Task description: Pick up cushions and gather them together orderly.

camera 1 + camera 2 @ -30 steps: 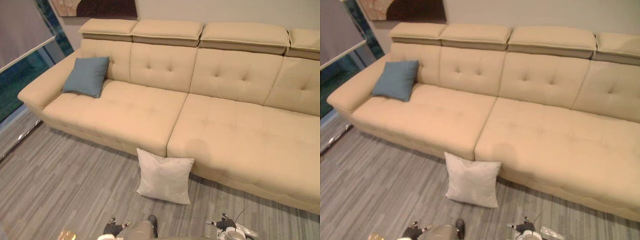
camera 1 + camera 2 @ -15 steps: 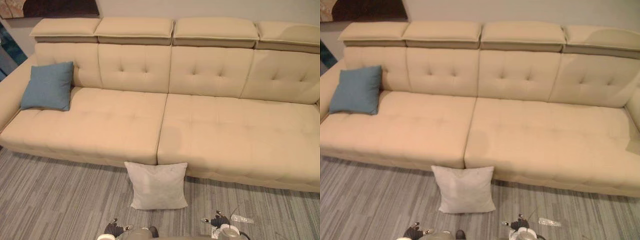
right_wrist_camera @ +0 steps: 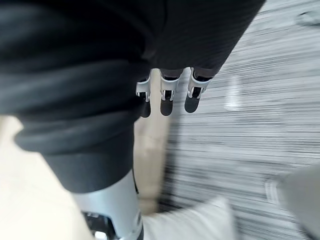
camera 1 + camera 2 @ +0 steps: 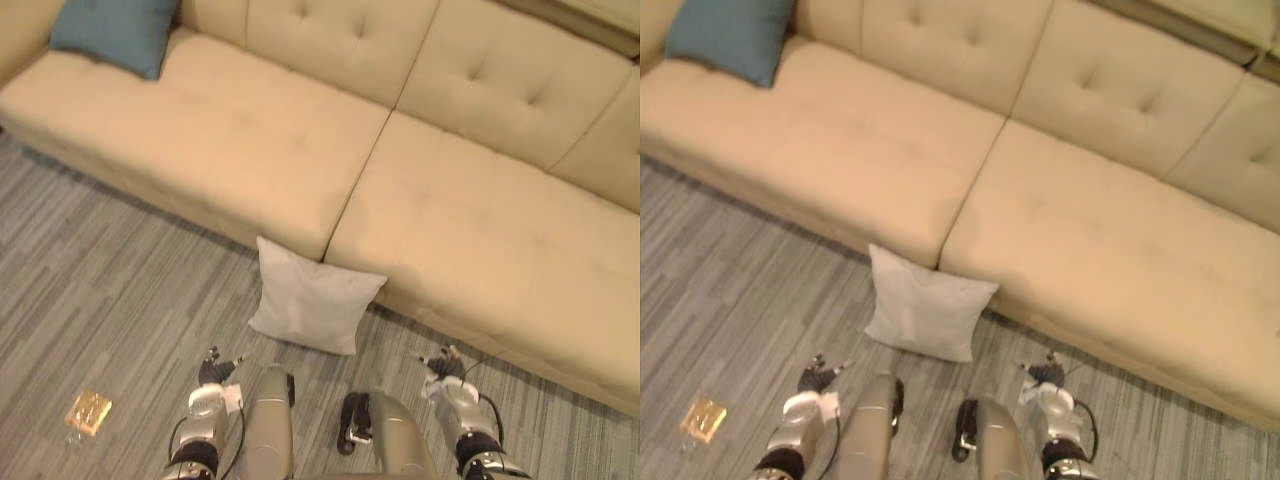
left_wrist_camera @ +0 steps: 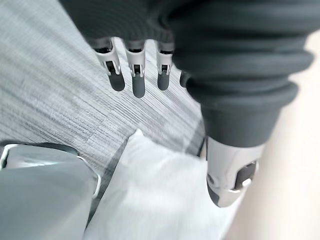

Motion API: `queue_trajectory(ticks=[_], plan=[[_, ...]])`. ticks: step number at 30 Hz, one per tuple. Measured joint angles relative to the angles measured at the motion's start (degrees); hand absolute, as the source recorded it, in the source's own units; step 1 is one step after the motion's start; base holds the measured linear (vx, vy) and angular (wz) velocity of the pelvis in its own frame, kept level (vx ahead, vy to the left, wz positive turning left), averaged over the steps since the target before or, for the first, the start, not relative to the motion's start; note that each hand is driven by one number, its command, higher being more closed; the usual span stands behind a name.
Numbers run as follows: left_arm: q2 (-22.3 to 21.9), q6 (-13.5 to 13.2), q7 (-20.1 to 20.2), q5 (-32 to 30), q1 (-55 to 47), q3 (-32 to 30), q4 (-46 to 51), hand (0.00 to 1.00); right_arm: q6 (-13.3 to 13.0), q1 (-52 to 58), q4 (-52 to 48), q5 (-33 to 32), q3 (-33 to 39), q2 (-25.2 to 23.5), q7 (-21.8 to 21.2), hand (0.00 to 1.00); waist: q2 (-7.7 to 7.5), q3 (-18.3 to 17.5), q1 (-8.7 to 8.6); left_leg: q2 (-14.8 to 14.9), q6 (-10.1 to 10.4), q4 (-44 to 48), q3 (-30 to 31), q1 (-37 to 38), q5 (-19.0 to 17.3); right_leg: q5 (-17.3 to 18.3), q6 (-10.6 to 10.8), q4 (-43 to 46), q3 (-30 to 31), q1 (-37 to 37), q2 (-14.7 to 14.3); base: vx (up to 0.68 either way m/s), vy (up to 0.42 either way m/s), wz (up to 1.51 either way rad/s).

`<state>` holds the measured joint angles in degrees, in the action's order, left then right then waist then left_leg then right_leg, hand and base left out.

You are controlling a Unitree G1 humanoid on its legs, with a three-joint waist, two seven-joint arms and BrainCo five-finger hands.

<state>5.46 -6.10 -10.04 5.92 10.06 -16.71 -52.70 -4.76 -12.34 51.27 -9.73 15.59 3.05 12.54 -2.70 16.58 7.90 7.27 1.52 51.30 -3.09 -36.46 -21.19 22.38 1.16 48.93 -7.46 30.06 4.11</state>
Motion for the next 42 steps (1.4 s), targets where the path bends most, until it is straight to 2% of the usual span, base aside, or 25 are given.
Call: queue_trajectory(ticks=[1, 2, 3, 4, 5, 8, 12, 14, 17, 21, 24, 28, 33, 34, 35, 42], plan=[[-0.3, -0.1, 0.0, 0.2, 1.3, -1.0, 0.6, 0.0, 0.0, -1.0, -0.3, -0.2, 0.2, 0.1, 0.1, 0.0, 1.24, 1.7, 0.49, -0.2, 0.3, 1.0, 0.6, -1.9, -0.2, 1.3, -1.1, 0.6, -0.3, 0.8, -0.2, -0.25, -0.028, 0.08], [-0.3, -0.1, 0.0, 0.4, 2.5, -1.7, 1.1, 0.0, 0.0, -1.6, -0.4, -0.4, 0.3, 0.3, 0.1, 0.0, 1.54, 2.4, 0.38, -0.6, 0.3, 1.7, 1.1, -4.0, -0.2, 1.5, -1.4, 2.0, -0.7, 2.9, 0.0, -0.34, -0.048, 0.35], [0.1, -0.5, -0.3, 0.8, 5.7, -2.5, 2.7, 0.0, 0.0, -2.6, -1.3, -1.0, 0.9, 0.9, 0.4, 0.0, 1.47, 2.0, -0.36, -1.3, -0.3, 4.3, 2.3, -10.4, 1.0, 1.7, -1.7, 5.5, -1.5, 9.4, 1.2, -0.33, -0.053, 0.37], [1.4, -1.1, -1.3, 1.2, 9.8, -2.5, 3.8, 0.0, -0.1, -5.4, -1.8, -2.7, 4.0, 1.1, 0.9, 0.0, 1.67, 1.9, 0.08, -1.2, 0.2, 7.8, 3.0, -19.0, 1.3, 3.1, -2.0, 10.2, -2.0, 18.0, 1.7, -0.32, -0.057, 0.29], [2.8, -1.1, -1.5, 1.3, 12.7, -2.4, 3.6, 0.0, 0.0, -8.3, -1.0, -3.8, 5.7, 1.3, 1.3, 0.0, 1.4, 2.9, 0.18, -1.1, 0.4, 9.2, 2.8, -22.9, 1.5, 3.4, -2.3, 12.5, -2.0, 22.1, 2.1, -0.24, -0.058, 0.1], [6.8, -1.0, -2.4, 1.9, 21.0, -1.9, 3.7, 0.0, 0.1, -17.1, -0.7, -6.2, 7.9, 2.0, 2.2, 0.0, 1.17, 6.4, -1.03, -0.8, 0.6, 11.8, 2.9, -32.8, 4.7, 2.8, -2.7, 17.7, -2.6, 32.3, 2.9, -0.27, -0.114, 0.11], [8.3, -1.1, -2.5, 2.1, 28.9, 0.5, 3.9, 0.0, -0.2, -25.4, -0.7, -8.3, 9.0, 4.5, 2.8, 0.0, 1.23, 6.9, -1.15, -0.7, 0.7, 12.0, 3.0, -41.8, 7.9, 1.1, -3.8, 19.4, -2.6, 42.1, 3.1, -0.1, -0.046, -0.03], [9.5, -1.2, -2.6, 2.2, 32.4, 2.0, 4.1, 0.0, -0.5, -29.5, -0.7, -9.0, 8.9, 6.0, 3.2, 0.0, 1.26, 7.6, -1.47, -0.7, 0.3, 12.0, 3.0, -45.1, 8.5, 0.8, -3.7, 19.9, -2.6, 45.7, 3.2, -0.08, -0.022, -0.05], [11.0, -2.0, -2.8, 2.9, 37.9, 3.6, 5.5, 0.0, -1.2, -35.2, -0.7, -10.7, 8.3, 9.0, 3.5, 0.0, 1.27, 9.4, -1.49, -0.7, 0.9, 12.3, 3.0, -50.0, 9.6, 0.3, -4.2, 21.0, -2.5, 51.0, 3.4, -0.05, -0.01, -0.03], [13.7, -2.3, -3.8, 3.4, 45.3, 5.3, 7.0, 0.0, -1.6, -43.0, -1.2, -11.3, 3.7, 11.5, 4.2, 0.0, 1.34, 12.6, -1.52, -0.3, 1.0, 14.8, 3.4, -56.5, 9.7, -0.1, -4.8, 23.9, -2.5, 57.6, 3.7, -0.02, 0.003, -0.05], [14.5, -2.4, -4.6, 3.4, 48.6, 7.3, 7.4, 0.0, -1.6, -46.8, -1.6, -11.6, -0.6, 11.1, 4.8, 0.0, 1.37, 12.8, -1.54, 0.0, 1.0, 15.4, 3.2, -59.8, 9.7, -0.2, -5.0, 24.5, -2.5, 61.1, 3.7, -0.02, 0.018, -0.08], [14.6, -2.4, -5.2, 3.3, 52.8, 9.8, 9.4, 0.0, -2.5, -51.6, -5.8, -12.0, -6.7, 7.8, 6.2, 0.0, 1.34, 12.9, -1.49, 0.2, 1.0, 15.9, 2.8, -62.3, 9.7, -0.3, -5.1, 25.2, -2.0, 64.1, 3.7, -0.02, 0.021, -0.04], [14.6, -2.4, -7.7, 3.0, 57.4, 13.5, 12.5, 0.0, -4.0, -53.5, -8.5, -13.0, -9.6, 5.2, 8.5, 0.0, 1.35, 12.9, -1.35, 0.3, 1.0, 16.0, 2.7, -63.3, 9.7, -0.4, -5.4, 25.2, -2.0, 65.0, 3.7, 0.0, 0.003, -0.01], [14.5, -2.4, -8.1, 2.8, 58.3, 14.3, 13.1, 0.0, -4.0, -53.5, -9.4, -13.3, -9.6, 4.9, 8.9, 1.0, 1.35, 12.9, -1.37, 0.4, 1.0, 16.0, 2.7, -63.4, 9.7, -0.5, -5.5, 25.1, -2.1, 65.1, 3.7, 0.0, 0.009, -0.06], [14.4, -2.3, -8.7, 2.6, 59.4, 15.5, 13.9, 1.0, -4.1, -53.6, -10.4, -13.9, -9.6, 4.2, 9.2, 1.0, 1.35, 12.9, -1.4, 0.4, 1.0, 16.0, 2.8, -63.4, 9.7, -0.6, -5.6, 25.0, -2.2, 65.0, 3.7, 0.0, 0.008, -0.06], [14.1, -2.0, -14.4, 2.9, 60.7, 16.1, 16.7, 1.0, -4.3, -53.6, -14.9, -17.9, -10.9, 1.1, 12.5, 1.0, 1.36, 12.9, -1.4, 1.1, 1.0, 16.0, 2.8, -62.8, 9.7, -0.9, -6.2, 24.5, -2.3, 64.5, 3.0, 0.0, -0.004, -0.04]])
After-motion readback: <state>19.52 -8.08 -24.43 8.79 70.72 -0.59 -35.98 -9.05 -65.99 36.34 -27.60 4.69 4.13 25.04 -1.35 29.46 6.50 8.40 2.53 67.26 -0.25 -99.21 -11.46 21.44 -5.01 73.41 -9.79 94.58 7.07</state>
